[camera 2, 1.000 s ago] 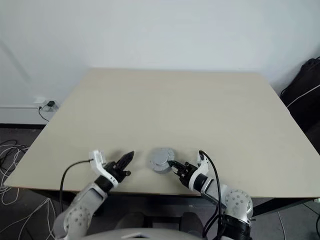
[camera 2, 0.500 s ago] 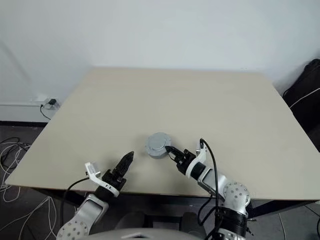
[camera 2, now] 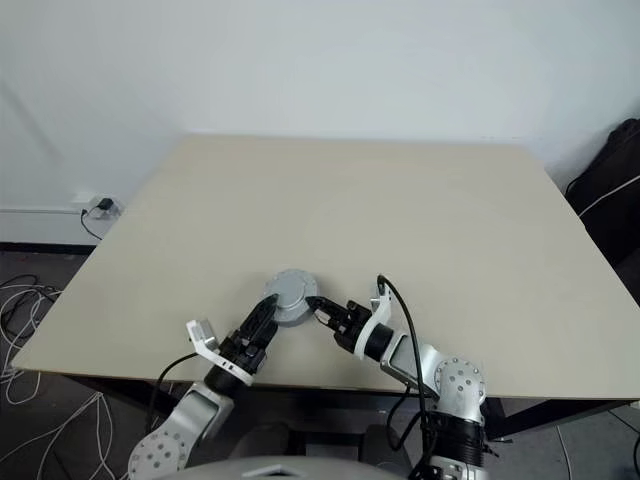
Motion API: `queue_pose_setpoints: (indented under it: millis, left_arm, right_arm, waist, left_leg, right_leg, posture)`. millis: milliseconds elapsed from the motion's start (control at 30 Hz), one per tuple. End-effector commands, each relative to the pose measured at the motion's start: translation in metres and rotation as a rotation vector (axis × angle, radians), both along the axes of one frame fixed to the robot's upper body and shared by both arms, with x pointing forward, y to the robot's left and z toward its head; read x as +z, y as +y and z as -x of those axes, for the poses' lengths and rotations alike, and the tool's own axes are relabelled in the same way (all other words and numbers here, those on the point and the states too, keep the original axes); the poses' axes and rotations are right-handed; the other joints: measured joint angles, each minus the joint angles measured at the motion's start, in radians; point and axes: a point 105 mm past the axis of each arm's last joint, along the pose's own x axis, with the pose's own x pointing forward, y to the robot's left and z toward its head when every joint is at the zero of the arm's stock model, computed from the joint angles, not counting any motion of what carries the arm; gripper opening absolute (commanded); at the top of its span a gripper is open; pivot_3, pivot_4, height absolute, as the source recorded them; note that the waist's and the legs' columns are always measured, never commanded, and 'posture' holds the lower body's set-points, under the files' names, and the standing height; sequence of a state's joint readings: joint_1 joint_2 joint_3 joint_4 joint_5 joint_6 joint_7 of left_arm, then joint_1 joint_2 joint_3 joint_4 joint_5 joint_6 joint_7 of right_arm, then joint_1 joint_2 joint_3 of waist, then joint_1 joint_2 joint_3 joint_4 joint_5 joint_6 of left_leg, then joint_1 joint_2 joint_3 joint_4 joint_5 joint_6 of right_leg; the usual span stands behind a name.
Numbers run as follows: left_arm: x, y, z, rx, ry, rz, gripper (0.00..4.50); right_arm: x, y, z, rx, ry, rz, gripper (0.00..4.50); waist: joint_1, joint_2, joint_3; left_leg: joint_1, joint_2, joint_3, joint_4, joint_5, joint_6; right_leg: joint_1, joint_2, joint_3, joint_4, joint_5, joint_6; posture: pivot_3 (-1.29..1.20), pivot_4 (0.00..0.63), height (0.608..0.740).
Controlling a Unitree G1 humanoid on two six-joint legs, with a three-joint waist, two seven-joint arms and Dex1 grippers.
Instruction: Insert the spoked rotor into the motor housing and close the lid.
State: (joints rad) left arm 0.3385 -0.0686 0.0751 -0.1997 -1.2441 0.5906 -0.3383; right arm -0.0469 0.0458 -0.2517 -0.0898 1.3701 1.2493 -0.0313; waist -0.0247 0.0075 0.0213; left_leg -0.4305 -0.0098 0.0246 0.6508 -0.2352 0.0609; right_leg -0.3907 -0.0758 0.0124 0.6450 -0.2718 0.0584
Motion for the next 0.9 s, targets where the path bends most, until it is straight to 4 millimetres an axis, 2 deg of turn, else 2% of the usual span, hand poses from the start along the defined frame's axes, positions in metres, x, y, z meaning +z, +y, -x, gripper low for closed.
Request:
queue_pose_setpoints:
  millis: [33,67,167,333,533,633,900]
  left_arm:
    - [0.019,-0.014,-0.009,0.02,-0.067,0.108,4.5]
    - [0.018,-0.014,-0.009,0.021,-0.063,0.104,4.5]
    - [0.017,-0.015,-0.009,0.019,-0.055,0.098,3.89]
    - [0.016,-0.017,-0.009,0.013,-0.046,0.1,2.26]
    - [0.017,-0.018,-0.01,0.011,-0.04,0.097,2.22]
    - [0.022,-0.017,-0.012,0.02,-0.048,0.096,2.22]
    - [0.026,-0.017,-0.017,0.041,-0.04,0.074,2.12]
  right_arm:
    - [0.023,0.004,0.001,0.02,-0.077,-0.067,1.22]
    - [0.022,0.003,0.001,0.02,-0.073,-0.065,1.22]
    - [0.021,0.002,0.002,0.022,-0.069,-0.056,1.22]
    - [0.021,0.002,0.002,0.033,-0.072,-0.042,1.22]
    - [0.022,-0.001,0.0,0.031,-0.145,0.065,1.21]
    - [0.016,-0.005,-0.002,0.036,-0.177,0.162,1.21]
    - [0.012,-0.01,0.0,0.085,-0.27,0.284,3.86]
  waist:
    - [0.0,0.0,0.0]
    - [0.0,0.0,0.0]
    - [0.0,0.0,0.0]
    - [0.001,0.0,0.0]
    - [0.001,0.0,0.0]
    - [0.002,0.0,0.0]
    - [0.005,0.0,-0.001]
  left_leg:
    - [0.0,0.0,0.0,0.0,0.0,0.0]
    - [0.0,0.0,0.0,0.0,0.0,0.0]
    - [0.0,0.0,0.0,0.0,0.0,0.0]
    - [0.0,0.0,0.0,0.001,0.0,0.001]
    - [0.0,0.0,0.0,0.002,0.0,0.001]
    - [0.0,0.0,0.0,0.003,0.0,0.001]
    - [0.002,0.0,0.0,0.005,0.0,0.002]
  right_leg:
    - [0.0,0.0,0.0,0.0,0.0,0.0]
    - [0.0,0.0,0.0,0.0,0.0,0.0]
    - [0.0,0.0,0.0,0.0,0.0,0.0]
    - [0.001,0.003,0.0,0.0,0.001,0.0]
    - [0.001,0.004,0.0,0.0,0.001,0.001]
    - [0.002,0.004,0.0,0.0,0.001,0.001]
    - [0.005,0.005,0.0,0.0,0.002,0.001]
  posture:
    - [0.0,0.0,0.74]
    - [0.0,0.0,0.74]
    - [0.0,0.0,0.74]
    - [0.0,0.0,0.74]
    - [0.0,0.0,0.74]
    - [0.0,0.0,0.74]
    - [0.0,0.0,0.74]
